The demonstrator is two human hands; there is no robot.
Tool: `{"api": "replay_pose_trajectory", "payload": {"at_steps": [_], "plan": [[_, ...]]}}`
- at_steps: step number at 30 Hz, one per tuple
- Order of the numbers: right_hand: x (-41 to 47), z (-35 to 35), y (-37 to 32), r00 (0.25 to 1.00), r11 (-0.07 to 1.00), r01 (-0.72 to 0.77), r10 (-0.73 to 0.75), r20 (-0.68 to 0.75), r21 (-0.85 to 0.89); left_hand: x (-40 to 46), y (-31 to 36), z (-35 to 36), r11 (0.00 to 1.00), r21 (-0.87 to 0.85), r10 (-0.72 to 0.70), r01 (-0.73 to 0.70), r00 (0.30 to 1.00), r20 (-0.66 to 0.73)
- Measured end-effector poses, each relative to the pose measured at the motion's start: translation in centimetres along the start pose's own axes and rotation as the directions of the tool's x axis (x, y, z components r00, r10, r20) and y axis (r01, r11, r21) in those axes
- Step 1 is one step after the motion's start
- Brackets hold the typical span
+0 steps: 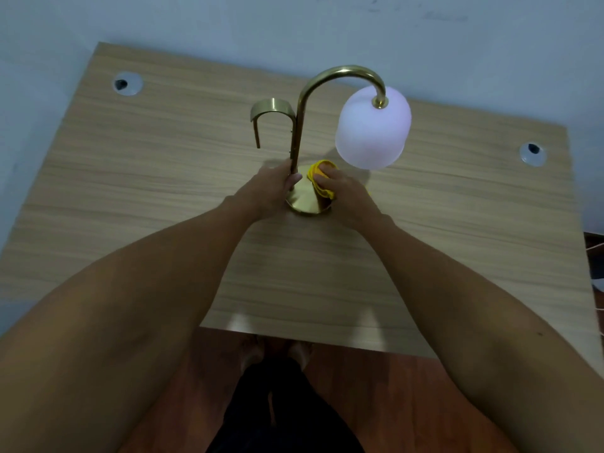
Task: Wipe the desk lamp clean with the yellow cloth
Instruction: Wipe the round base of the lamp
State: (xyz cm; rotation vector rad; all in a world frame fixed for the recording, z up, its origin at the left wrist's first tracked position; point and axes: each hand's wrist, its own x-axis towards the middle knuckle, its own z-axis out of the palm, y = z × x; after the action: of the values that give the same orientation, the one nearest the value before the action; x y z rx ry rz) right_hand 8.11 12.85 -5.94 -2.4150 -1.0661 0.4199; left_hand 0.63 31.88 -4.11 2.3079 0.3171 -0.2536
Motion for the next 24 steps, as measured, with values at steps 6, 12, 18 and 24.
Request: {"api": "replay_pose_trajectory", "payload": {"at_steps": [6,12,18,24], "plan": [[-2.2,5.7,-3.4,0.922,0.938,-0.344,0.345,-0.174,0.035,-0.4,0.3,0.1,0.999,-0.037,-0.008,0.008,1.0,-0.017],[-2.4,9.9,-10.3,0.762,0.779,-0.582,0.623,-0.177,0.234,-0.5,0.8,0.1,0.998,-0.062,-0.008,0.007,1.0,-0.024],[-3.3,11.5,-12.1,0.817,0.837,-0.493,0.54,-0.204,0.238,-0.3,1.2,-0.6,0.999,0.034,0.023,-0.024,0.999,0.032],[-6.7,8.7,-11.9,0.801,0.795,-0.31,0.514,-0.308,0.521,0.4,1.7,-2.3,0.989,0.148,-0.006,-0.023,0.981,0.195]]}}
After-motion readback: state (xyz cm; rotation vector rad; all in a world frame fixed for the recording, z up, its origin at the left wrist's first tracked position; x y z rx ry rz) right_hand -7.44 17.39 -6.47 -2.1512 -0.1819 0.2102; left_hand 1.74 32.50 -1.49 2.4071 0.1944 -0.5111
